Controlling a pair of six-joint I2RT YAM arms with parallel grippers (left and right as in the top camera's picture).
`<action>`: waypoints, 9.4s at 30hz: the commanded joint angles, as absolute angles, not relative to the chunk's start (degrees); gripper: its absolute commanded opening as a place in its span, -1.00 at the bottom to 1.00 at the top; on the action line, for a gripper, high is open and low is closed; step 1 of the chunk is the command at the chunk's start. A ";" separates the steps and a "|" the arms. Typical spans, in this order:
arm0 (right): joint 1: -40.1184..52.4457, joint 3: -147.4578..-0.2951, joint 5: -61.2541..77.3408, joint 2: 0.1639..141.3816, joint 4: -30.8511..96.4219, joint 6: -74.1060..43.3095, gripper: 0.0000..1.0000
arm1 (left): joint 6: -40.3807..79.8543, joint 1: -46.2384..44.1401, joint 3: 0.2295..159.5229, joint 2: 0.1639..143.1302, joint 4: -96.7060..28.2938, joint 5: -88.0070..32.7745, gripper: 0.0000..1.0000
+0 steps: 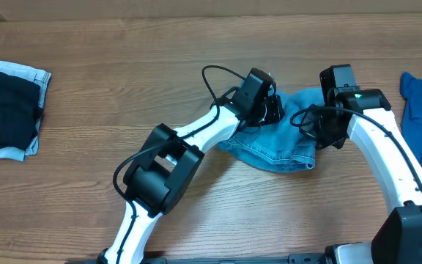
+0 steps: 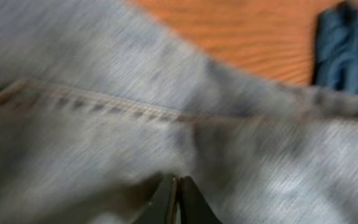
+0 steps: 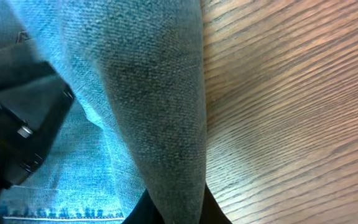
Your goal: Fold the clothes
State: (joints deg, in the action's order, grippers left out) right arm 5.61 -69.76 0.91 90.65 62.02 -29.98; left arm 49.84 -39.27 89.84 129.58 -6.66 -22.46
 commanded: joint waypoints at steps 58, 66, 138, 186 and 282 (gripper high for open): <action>19.07 -71.66 15.27 94.89 50.72 -33.45 -0.92 | 24.01 -26.09 76.75 113.16 -32.29 -11.07 -0.70; 21.82 -71.64 18.15 97.73 37.47 -38.06 -0.92 | 24.01 -26.63 76.60 113.16 -33.19 -11.49 -0.71; 27.92 -100.47 5.21 110.06 66.94 -24.21 -0.92 | 42.15 -28.34 69.06 105.58 -18.39 -12.08 -0.16; 41.21 -100.47 10.50 123.48 38.74 -27.70 0.00 | 36.14 -11.70 60.47 106.67 -31.48 -5.61 -0.38; 19.29 -80.03 5.61 100.82 42.52 -5.74 -0.92 | 25.76 -12.03 60.58 99.33 -27.79 -7.53 -0.19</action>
